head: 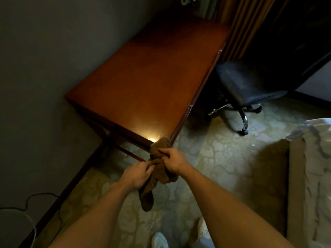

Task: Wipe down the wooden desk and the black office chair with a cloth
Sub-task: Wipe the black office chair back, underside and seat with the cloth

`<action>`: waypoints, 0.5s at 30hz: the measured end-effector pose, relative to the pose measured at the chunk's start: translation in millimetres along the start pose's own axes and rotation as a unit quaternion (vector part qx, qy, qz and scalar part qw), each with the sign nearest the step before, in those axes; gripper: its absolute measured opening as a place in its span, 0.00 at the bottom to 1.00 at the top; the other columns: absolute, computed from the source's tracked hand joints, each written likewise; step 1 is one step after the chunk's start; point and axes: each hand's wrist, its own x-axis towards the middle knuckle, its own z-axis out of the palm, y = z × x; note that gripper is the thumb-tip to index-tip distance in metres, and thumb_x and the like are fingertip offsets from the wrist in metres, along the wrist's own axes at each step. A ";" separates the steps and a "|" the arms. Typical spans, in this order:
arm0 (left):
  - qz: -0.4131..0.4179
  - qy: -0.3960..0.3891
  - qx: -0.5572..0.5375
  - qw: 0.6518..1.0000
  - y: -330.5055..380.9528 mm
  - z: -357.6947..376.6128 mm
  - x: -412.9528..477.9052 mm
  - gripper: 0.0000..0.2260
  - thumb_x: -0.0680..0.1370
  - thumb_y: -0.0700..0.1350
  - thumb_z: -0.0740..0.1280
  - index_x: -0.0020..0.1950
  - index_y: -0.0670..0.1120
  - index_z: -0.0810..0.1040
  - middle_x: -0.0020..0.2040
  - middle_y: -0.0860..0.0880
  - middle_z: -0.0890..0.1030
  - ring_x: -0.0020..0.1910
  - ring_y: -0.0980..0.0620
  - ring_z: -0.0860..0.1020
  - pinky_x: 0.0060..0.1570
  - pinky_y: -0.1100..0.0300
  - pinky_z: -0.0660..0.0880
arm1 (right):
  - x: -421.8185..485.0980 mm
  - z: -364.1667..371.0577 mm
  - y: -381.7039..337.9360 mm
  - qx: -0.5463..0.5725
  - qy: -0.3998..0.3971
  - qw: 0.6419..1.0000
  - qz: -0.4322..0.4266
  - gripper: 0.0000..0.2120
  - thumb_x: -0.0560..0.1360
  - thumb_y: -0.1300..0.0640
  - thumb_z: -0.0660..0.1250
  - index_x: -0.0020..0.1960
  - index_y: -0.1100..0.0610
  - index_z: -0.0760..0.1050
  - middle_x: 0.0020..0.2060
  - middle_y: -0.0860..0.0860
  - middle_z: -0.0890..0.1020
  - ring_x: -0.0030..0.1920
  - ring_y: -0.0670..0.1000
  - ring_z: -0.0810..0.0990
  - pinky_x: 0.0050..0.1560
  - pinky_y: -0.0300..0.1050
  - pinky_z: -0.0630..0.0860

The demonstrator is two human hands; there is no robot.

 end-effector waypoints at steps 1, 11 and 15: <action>0.000 0.002 0.000 1.000 2.6 0.2 -8.1 0.16 0.87 0.57 0.54 0.67 0.55 0.77 0.61 0.48 0.82 0.61 0.45 0.80 0.55 0.51 0.76 | -11.8 2.7 -0.5 0.002 0.007 1.000 -0.005 0.22 0.84 0.61 0.59 0.76 0.50 0.71 0.71 0.54 0.76 0.70 0.55 0.73 0.70 0.44 0.68; 0.095 0.033 -0.116 0.988 97.6 -20.0 -55.6 0.14 0.87 0.54 0.58 0.65 0.52 0.79 0.56 0.49 0.84 0.56 0.47 0.82 0.58 0.46 0.77 | -105.4 -72.4 1.1 0.004 0.120 0.992 -0.037 0.22 0.83 0.61 0.61 0.75 0.48 0.72 0.72 0.53 0.75 0.71 0.55 0.73 0.70 0.47 0.70; 0.132 0.025 -0.171 0.976 147.1 -26.9 -61.4 0.13 0.87 0.53 0.58 0.67 0.54 0.78 0.56 0.50 0.84 0.56 0.48 0.82 0.60 0.42 0.77 | -138.4 -114.3 8.3 0.023 0.175 0.983 -0.047 0.22 0.83 0.60 0.61 0.75 0.46 0.72 0.71 0.51 0.76 0.71 0.54 0.74 0.71 0.47 0.70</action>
